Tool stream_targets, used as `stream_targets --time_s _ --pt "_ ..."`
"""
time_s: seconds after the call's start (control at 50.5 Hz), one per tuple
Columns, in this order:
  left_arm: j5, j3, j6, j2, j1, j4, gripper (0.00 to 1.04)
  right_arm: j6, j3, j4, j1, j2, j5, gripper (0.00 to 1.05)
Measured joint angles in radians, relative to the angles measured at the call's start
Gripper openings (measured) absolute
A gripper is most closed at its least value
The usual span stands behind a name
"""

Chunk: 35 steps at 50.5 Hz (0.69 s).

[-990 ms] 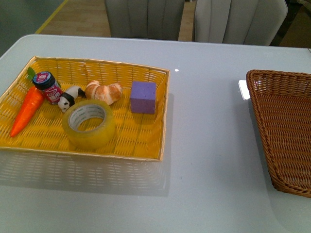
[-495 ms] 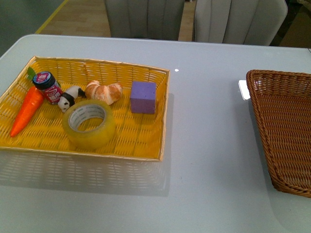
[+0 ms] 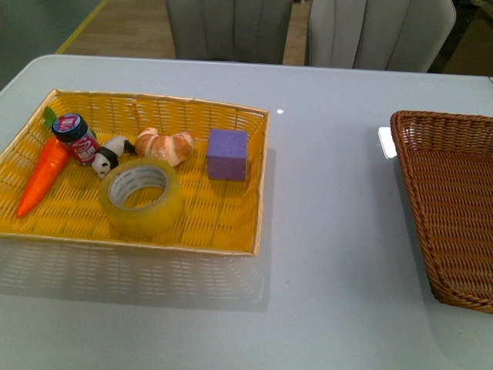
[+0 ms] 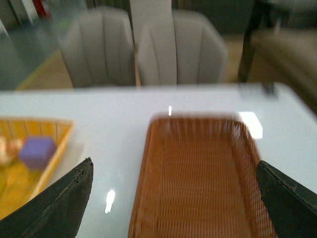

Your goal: Move tape to another basket

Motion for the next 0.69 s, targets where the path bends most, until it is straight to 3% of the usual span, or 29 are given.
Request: stream_targets --time_s 0.079,0.139,0.317,0.436,0.693 --pt "0.0 0.0 0.0 0.0 0.0 0.0 0.96 0.043 0.077 -0.146 -0.056 0.176 -0.026 0.96" --pt "0.0 0.0 0.0 0.0 0.0 0.0 0.96 0.041 0.098 -0.1 -0.119 0.31 -0.07 0.96" --pt "0.0 0.0 0.0 0.0 0.0 0.0 0.96 -0.098 0.263 0.415 -0.329 0.916 -0.181 0.96" --pt "0.0 0.0 0.0 0.0 0.0 0.0 0.96 -0.251 0.412 0.612 -0.391 1.296 -0.153 0.96" --pt "0.0 0.0 0.0 0.0 0.0 0.0 0.96 -0.318 0.66 0.554 -0.456 1.736 -0.171 0.96"
